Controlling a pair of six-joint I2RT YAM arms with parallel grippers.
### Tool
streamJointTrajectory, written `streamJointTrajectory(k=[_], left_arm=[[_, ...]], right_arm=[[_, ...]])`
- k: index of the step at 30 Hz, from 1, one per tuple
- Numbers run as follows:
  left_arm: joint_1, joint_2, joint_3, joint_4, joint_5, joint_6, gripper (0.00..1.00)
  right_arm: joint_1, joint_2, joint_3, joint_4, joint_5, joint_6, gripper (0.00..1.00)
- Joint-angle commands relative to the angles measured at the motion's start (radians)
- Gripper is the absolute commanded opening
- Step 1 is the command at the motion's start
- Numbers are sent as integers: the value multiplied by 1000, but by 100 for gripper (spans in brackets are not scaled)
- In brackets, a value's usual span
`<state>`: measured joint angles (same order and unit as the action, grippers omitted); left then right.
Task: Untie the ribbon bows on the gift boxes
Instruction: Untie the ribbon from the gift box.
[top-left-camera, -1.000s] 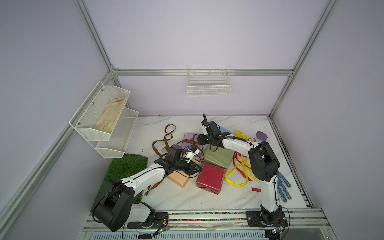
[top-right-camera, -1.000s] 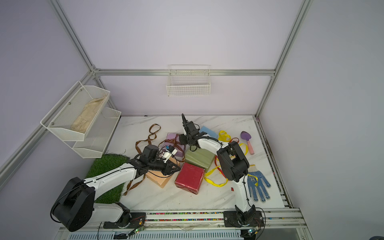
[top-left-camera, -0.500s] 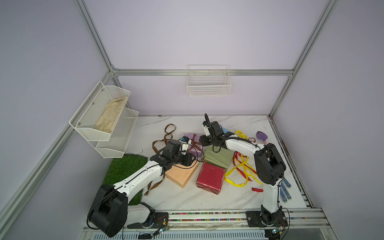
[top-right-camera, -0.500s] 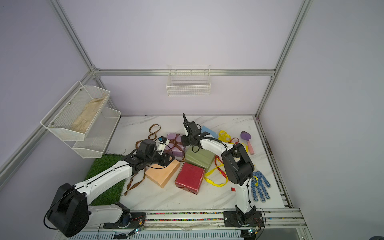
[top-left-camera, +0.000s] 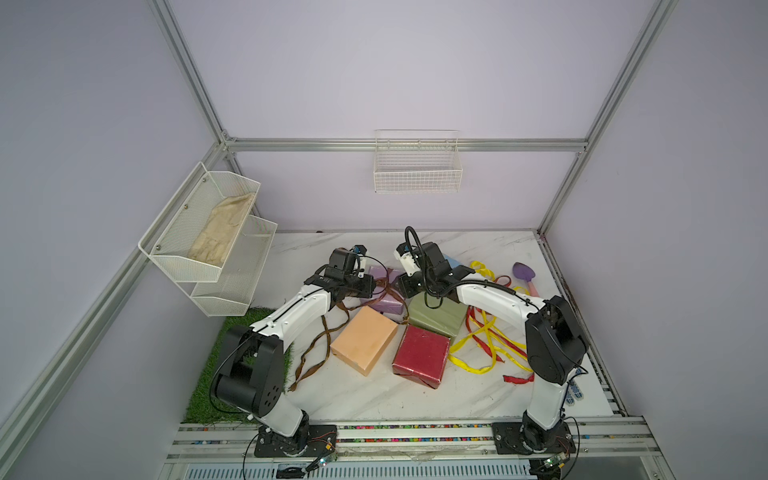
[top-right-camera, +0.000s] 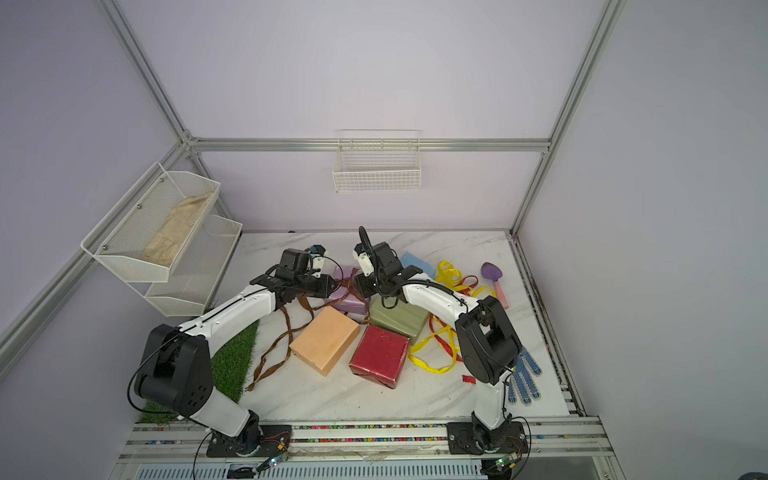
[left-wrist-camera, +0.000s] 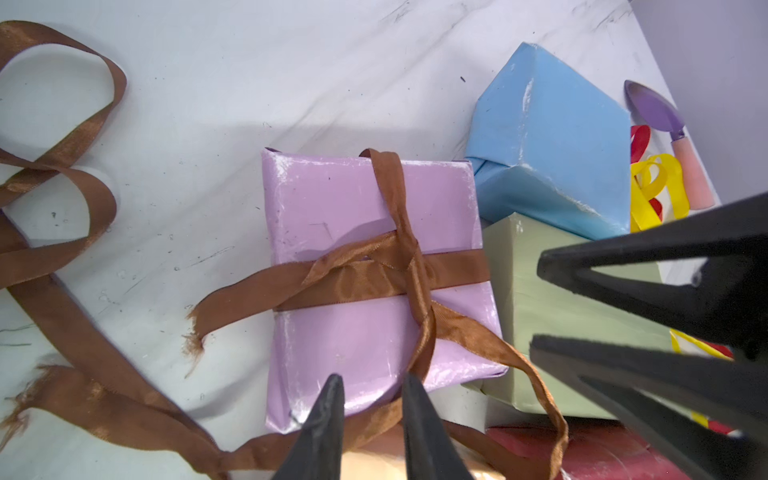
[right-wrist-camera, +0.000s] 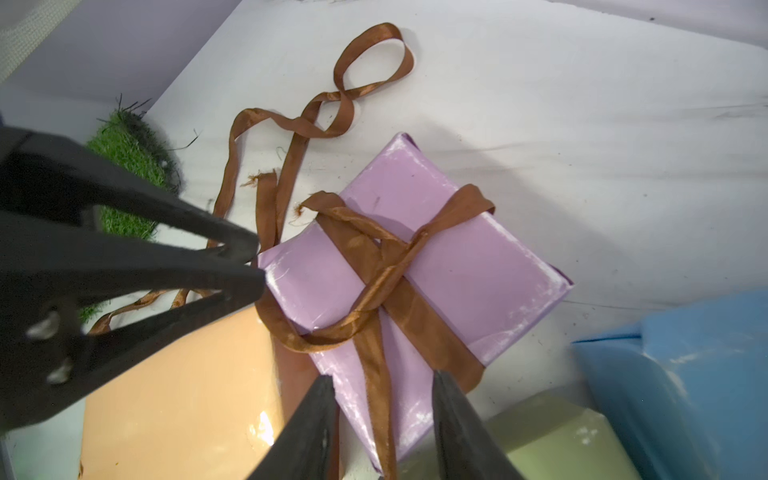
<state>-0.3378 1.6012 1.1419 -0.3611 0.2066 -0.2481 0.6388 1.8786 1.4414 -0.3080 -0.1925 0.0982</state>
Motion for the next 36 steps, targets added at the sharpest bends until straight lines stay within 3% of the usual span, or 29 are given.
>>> streamJointTrajectory(k=[1, 12, 20, 24, 29, 36], left_arm=[[3, 32, 59, -14, 31, 65, 22], [3, 91, 46, 40, 51, 87, 15], [3, 111, 23, 55, 36, 83, 10], [3, 121, 10, 63, 29, 78, 8], [3, 134, 2, 67, 20, 67, 6], [6, 147, -5, 67, -7, 54, 4]], right_arm=[[13, 44, 23, -20, -4, -38, 40], [39, 120, 65, -47, 87, -69, 38], [57, 133, 72, -54, 83, -107, 33], [62, 144, 80, -65, 86, -116, 24], [61, 130, 61, -62, 62, -103, 0], [61, -51, -39, -72, 46, -76, 0]])
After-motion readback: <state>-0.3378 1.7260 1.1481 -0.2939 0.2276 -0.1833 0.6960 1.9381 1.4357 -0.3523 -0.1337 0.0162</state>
